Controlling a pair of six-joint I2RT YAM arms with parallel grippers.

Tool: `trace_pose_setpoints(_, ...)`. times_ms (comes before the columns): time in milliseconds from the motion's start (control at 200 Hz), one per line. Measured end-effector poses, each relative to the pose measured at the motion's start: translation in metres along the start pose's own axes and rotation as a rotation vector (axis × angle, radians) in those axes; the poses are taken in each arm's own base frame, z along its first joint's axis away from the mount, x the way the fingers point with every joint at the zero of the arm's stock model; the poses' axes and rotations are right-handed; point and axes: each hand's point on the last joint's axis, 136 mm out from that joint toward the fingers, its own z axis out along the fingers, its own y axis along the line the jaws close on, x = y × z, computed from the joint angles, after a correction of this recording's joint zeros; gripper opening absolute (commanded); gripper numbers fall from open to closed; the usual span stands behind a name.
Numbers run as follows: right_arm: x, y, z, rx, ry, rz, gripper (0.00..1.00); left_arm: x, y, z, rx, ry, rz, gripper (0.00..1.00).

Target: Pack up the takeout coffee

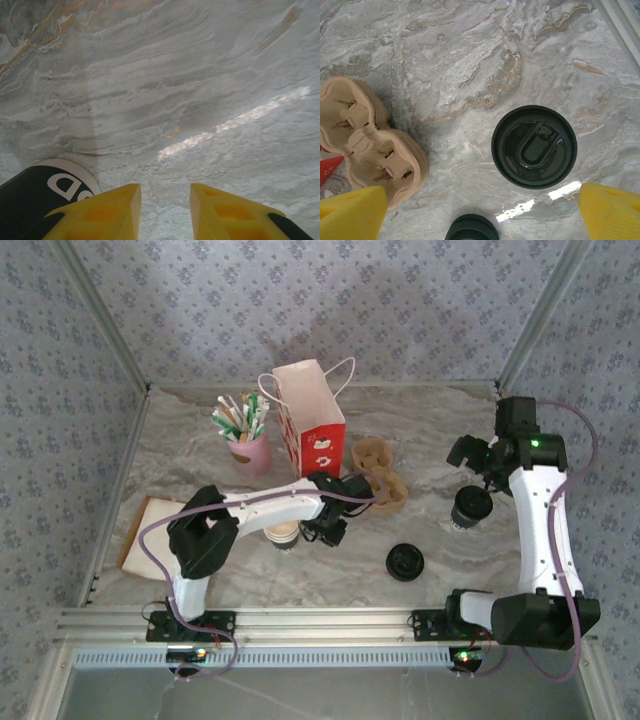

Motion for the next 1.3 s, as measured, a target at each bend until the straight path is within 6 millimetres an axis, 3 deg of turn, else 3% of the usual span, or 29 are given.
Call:
trace_pose_setpoints(565, 0.018, 0.038, -0.003, -0.088, 0.034, -0.099, 1.00, 0.015, 0.035, 0.009, -0.073, 0.023, -0.037, 0.29)
trace_pose_setpoints(899, 0.031, 0.062, 0.010, -0.107, 0.085, -0.176, 1.00, 0.035, 0.064, 0.011, -0.101, 0.042, -0.095, 0.29)
trace_pose_setpoints(1304, 0.055, 0.107, 0.025, -0.166, 0.149, -0.319, 1.00, 0.052, 0.091, 0.011, -0.100, 0.039, -0.168, 0.30)
